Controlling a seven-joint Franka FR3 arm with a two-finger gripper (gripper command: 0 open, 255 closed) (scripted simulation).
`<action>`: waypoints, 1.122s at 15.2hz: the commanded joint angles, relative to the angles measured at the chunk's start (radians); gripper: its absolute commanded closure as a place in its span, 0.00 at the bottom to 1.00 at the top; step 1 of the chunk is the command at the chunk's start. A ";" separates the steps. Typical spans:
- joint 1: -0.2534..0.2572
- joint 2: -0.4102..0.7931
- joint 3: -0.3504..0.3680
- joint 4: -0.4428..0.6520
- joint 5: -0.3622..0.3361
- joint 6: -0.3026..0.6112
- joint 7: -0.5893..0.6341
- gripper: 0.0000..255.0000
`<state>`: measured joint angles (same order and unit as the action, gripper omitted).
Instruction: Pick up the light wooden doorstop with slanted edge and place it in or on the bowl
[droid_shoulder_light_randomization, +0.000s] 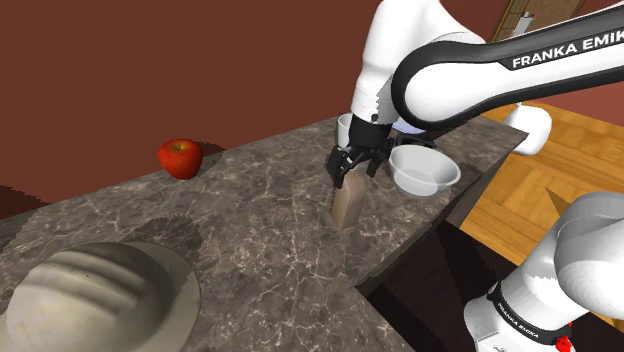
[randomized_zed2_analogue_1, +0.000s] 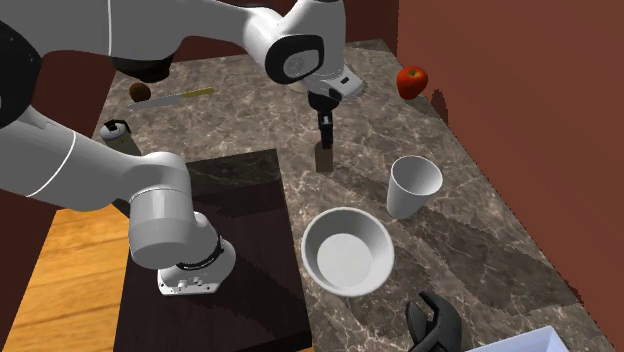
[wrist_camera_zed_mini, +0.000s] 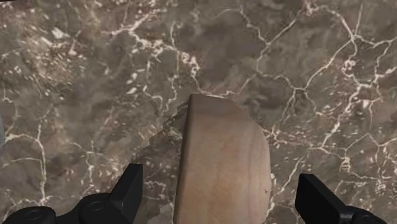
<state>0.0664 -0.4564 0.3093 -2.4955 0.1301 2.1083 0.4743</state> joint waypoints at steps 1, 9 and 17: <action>0.000 0.012 0.006 -0.018 0.001 0.031 0.004 0.00; 0.000 0.023 0.009 -0.031 0.000 0.055 0.005 0.00; 0.000 0.024 0.009 -0.031 0.000 0.056 0.005 1.00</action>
<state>0.0656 -0.4336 0.3177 -2.5253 0.1296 2.1634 0.4796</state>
